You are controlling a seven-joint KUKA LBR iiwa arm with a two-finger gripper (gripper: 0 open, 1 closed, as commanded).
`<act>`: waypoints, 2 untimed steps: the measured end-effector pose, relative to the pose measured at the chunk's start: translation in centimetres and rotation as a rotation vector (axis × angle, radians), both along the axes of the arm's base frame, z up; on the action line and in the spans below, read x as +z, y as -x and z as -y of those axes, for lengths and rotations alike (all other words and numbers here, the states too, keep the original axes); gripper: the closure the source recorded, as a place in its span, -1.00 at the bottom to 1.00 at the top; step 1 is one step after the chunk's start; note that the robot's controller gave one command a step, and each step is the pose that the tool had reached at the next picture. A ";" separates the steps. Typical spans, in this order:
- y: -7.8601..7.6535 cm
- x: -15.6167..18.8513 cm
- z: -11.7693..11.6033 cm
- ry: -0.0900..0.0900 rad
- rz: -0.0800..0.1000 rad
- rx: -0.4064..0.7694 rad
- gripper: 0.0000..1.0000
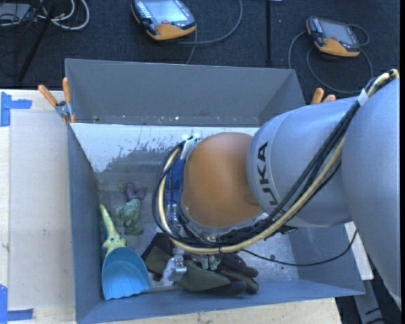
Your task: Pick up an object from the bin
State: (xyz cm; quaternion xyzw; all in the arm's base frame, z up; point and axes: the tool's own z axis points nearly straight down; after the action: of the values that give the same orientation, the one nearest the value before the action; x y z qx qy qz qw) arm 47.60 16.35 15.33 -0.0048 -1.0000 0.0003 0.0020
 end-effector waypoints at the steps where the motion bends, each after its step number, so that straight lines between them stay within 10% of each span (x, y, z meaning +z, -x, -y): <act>1: 0.0 0.0 0.0 0.000 0.000 0.000 -1.00; 2: -3.2 -7.3 1.4 -0.010 0.039 -0.030 1.00</act>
Offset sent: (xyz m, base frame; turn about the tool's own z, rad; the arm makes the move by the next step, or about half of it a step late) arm 0.0212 -0.0153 -0.0833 0.0204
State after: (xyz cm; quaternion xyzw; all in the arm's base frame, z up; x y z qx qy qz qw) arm 50.81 14.96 7.99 -0.0199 -0.9996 -0.0047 -0.0175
